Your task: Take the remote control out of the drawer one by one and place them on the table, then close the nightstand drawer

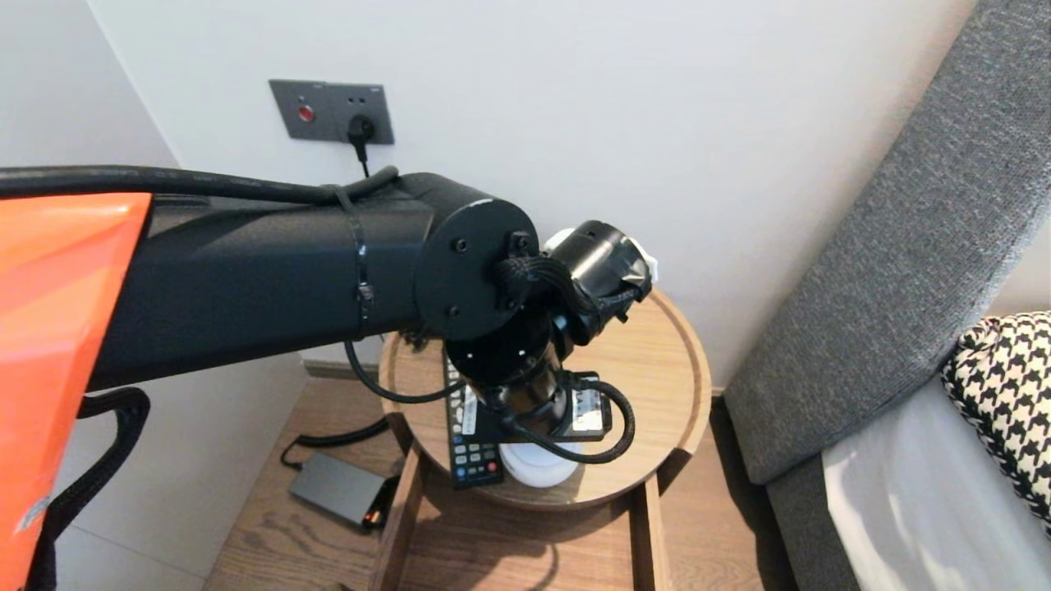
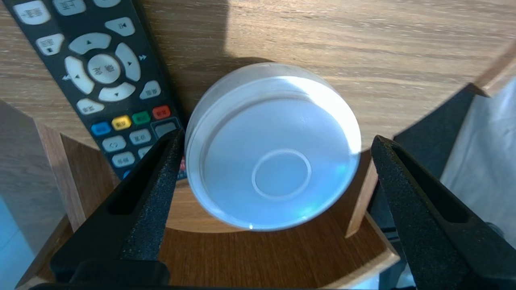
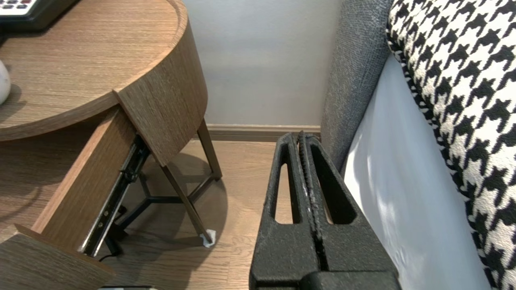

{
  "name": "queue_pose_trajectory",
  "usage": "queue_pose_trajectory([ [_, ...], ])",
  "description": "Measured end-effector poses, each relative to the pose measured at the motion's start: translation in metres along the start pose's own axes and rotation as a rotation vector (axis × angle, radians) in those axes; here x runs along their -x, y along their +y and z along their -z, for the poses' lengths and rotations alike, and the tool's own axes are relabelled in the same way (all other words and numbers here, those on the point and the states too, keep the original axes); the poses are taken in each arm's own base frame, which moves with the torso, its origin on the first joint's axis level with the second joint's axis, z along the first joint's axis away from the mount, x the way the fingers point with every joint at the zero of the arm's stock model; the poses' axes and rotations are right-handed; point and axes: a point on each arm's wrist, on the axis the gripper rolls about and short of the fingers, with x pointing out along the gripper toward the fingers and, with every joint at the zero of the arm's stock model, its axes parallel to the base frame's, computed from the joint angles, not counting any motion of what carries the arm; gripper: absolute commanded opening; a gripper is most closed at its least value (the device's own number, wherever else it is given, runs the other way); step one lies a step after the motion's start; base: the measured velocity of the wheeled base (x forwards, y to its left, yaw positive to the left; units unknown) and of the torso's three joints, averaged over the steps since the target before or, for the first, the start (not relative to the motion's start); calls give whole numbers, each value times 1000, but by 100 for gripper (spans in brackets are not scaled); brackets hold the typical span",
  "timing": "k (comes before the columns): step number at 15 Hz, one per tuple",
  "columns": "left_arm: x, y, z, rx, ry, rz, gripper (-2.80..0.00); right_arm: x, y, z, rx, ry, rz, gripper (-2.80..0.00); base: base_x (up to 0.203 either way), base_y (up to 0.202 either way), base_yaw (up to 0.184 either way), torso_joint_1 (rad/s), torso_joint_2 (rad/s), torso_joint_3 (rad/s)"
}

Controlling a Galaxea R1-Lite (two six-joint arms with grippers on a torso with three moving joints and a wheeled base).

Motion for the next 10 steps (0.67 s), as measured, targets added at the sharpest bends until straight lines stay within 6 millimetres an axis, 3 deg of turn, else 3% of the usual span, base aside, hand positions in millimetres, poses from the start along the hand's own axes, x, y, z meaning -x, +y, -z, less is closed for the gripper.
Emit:
queue_pose_trajectory([
  [3, 13, 2, -2, 7, -26, 25, 0, 0, 0, 0, 0, 0, 0, -280, 0, 0, 0, 0, 0, 0],
  [4, 21, 4, -3, 10, -36, 34, -280, 0, 0, 0, 0, 0, 0, -280, 0, 0, 0, 0, 0, 0],
  [8, 64, 21, 0, 28, -54, 58, -280, 0, 0, 0, 0, 0, 0, -280, 0, 0, 0, 0, 0, 0],
  [10, 94, 40, 3, 60, -35, 80, -280, 0, 0, 0, 0, 0, 0, -280, 0, 0, 0, 0, 0, 0],
])
